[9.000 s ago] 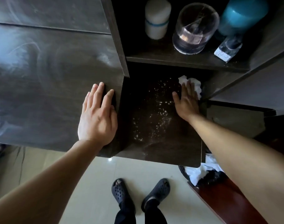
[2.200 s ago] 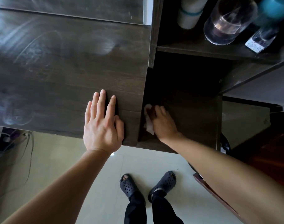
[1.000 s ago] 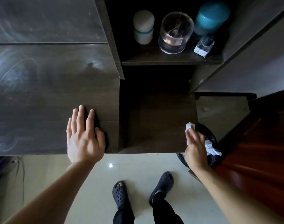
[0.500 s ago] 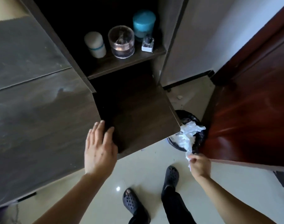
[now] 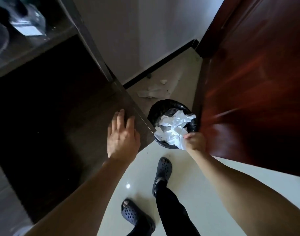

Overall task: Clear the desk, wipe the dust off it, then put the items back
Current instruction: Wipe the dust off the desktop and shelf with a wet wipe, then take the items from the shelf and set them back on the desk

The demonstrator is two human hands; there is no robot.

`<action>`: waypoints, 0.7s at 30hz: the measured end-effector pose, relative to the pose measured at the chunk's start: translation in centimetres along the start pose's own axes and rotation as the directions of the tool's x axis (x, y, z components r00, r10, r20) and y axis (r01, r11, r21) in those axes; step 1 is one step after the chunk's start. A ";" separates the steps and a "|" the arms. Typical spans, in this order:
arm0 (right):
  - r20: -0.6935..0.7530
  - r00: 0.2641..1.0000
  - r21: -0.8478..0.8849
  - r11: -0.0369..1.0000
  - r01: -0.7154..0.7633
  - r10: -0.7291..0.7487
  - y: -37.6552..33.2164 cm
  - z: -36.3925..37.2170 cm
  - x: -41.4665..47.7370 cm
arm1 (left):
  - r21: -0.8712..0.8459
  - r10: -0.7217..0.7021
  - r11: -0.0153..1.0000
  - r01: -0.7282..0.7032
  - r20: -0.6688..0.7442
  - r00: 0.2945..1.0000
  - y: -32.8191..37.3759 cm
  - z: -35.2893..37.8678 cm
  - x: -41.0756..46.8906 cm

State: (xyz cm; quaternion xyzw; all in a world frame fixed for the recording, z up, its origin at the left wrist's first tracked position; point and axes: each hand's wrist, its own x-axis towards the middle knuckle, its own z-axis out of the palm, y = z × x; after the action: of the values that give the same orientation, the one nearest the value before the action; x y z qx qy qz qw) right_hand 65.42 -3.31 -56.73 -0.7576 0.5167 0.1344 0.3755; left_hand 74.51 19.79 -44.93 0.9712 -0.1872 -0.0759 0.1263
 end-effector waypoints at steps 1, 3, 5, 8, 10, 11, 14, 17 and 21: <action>0.012 0.999 -0.042 0.998 0.036 -0.035 -0.5 0.7 0.8 | 0.023 -0.020 1.000 0.020 -0.007 1.000 -0.2 1.0 0.6; 0.063 0.992 -0.104 0.988 0.118 -0.112 -1.6 2.0 2.3 | 0.051 -0.061 0.997 0.063 -0.038 0.997 -0.7 2.8 1.1; 0.117 0.981 -0.116 0.979 0.170 -0.157 -2.6 3.2 3.7 | 0.073 -0.069 0.995 0.074 -0.073 0.995 -1.0 4.2 0.9; 0.163 0.971 -0.090 0.977 0.191 -0.175 -2.7 4.7 5.8 | 0.064 -0.054 0.996 0.061 -0.106 0.993 -1.1 5.2 0.5; 0.184 0.966 -0.140 0.968 0.209 -0.182 -2.7 4.8 6.1 | 0.058 -0.052 0.997 0.060 -0.122 0.991 -1.1 5.2 0.6; 0.194 0.962 -0.161 0.961 0.223 -0.191 -2.7 4.7 5.9 | 0.061 -0.055 0.996 0.063 -0.123 0.991 -1.1 5.2 0.6; 0.246 0.942 -0.194 0.941 0.277 -0.227 -2.7 4.0 4.6 | 0.075 -0.061 0.995 0.067 -0.079 0.995 -1.1 5.0 0.7; 0.326 0.916 -0.213 0.926 0.310 -0.232 -2.6 2.7 2.7 | 0.083 -0.069 0.994 0.069 0.002 0.998 -1.0 3.8 0.7; 0.344 0.900 -0.211 0.912 0.350 -0.266 -2.8 0.5 -0.6 | 0.030 -0.122 0.993 0.118 0.219 0.968 -0.1 -0.9 -0.5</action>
State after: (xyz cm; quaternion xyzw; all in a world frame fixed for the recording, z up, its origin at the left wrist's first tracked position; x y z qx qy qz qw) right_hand 67.70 -2.07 -55.51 -0.8436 0.3012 0.2579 0.3620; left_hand 74.29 20.28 -44.03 0.9674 -0.1417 -0.1889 0.0916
